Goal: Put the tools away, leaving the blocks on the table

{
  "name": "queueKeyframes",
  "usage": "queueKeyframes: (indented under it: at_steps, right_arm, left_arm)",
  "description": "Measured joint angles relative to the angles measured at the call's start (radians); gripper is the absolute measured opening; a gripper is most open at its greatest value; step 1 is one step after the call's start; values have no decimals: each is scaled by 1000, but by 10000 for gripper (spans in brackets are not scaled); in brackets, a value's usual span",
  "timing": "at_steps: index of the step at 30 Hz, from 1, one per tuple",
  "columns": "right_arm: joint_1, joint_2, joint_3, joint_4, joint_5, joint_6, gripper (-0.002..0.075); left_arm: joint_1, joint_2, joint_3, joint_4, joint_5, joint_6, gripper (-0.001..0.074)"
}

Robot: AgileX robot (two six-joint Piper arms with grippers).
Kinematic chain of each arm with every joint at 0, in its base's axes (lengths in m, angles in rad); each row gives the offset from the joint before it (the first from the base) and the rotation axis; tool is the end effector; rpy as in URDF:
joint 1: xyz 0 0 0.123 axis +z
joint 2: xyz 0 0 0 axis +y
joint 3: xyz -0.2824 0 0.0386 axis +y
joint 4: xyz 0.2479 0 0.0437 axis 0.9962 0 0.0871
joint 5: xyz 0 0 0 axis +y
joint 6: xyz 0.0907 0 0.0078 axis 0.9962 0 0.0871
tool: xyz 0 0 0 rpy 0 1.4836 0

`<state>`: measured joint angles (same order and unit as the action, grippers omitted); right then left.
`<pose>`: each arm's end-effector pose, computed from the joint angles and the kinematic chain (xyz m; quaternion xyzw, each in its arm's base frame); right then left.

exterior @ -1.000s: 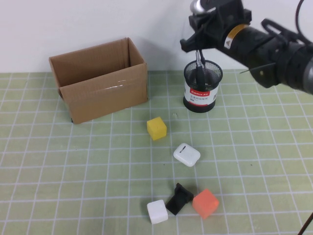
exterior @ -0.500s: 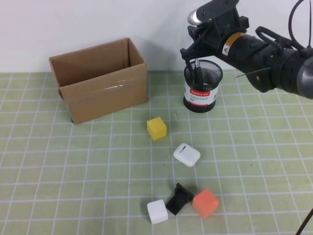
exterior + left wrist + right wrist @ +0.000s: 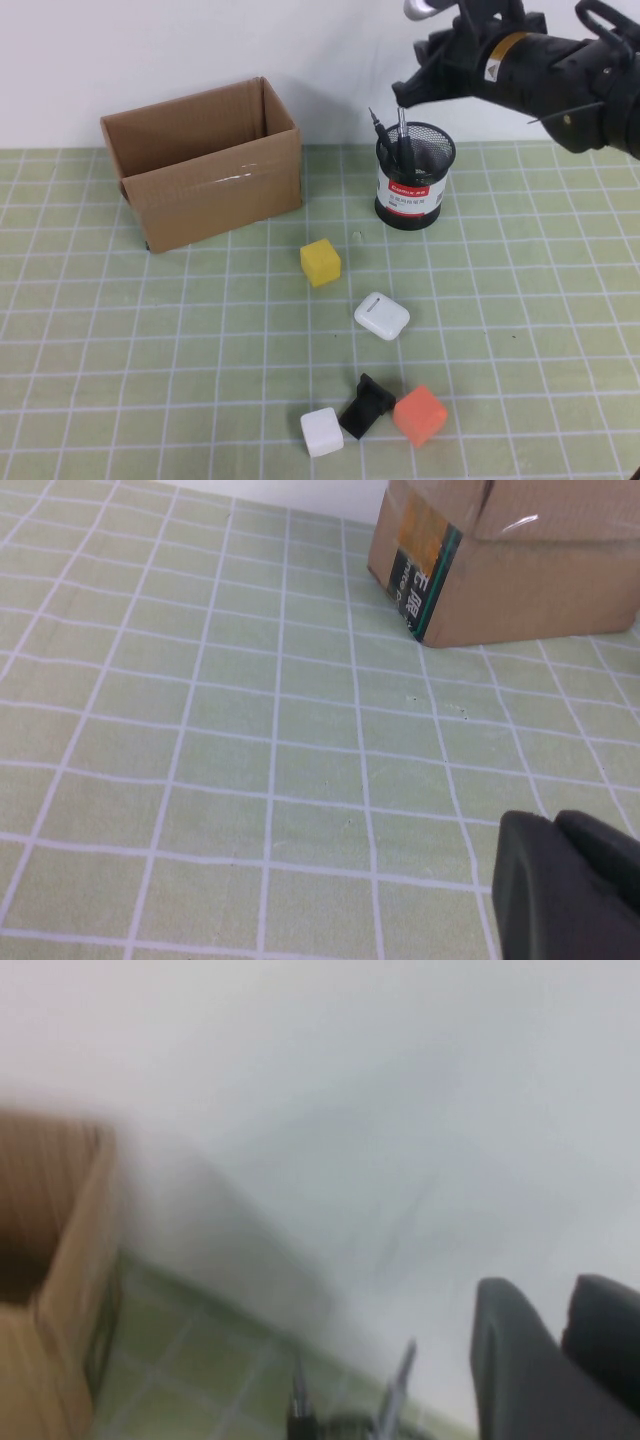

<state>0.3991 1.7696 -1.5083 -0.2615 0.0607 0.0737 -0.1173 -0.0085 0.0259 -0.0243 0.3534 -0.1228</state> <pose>0.3995 0.1669 0.3493 -0.2221 0.7523 0.0594 0.6174 0.0528 -0.0070 0.1730 -0.0088 0.7999 -0.0820 0.5945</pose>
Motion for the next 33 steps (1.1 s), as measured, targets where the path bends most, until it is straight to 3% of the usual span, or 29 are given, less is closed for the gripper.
queueKeyframes:
  at_steps: [4, 13, 16, 17, 18, 19, 25, 29, 30, 31, 33]
  right_arm:
    - [0, -23, 0, 12, 115, 0, 6]
    - [4, -146, 51, 23, 257, 2, -8]
    - [4, -217, 138, 23, 115, 12, -8]
    - [4, -245, 175, 23, 211, 6, -8]
    - [4, -274, 218, 23, 191, 11, -8]
    - [4, -303, 263, 23, 27, 43, -8]
    - [4, -472, 529, 25, -207, 97, -8]
    - [4, -598, 664, 26, -221, 155, -9]
    - [4, -634, 694, 26, -125, 130, -9]
    - [4, -670, 720, 24, -220, 154, -9]
    - [4, -736, 761, 22, -212, 154, -9]
  left_arm:
    - [0, 0, 0, 0, 0, 0, -4]
    - [0, 0, 0, 0, 0, 0, -4]
    - [0, 0, 0, 0, 0, 0, -4]
    - [0, 0, 0, 0, 0, 0, -4]
    - [0, 0, 0, 0, 0, 0, -4]
    - [0, 0, 0, 0, 2, 0, -4]
    - [0, 0, 0, 0, 2, 0, -4]
    - [0, 0, 0, 0, 2, 0, -4]
    - [0, 0, 0, 0, 2, 0, -4]
    - [0, 0, 0, 0, 2, 0, -4]
    - [0, 0, 0, 0, 2, 0, -4]
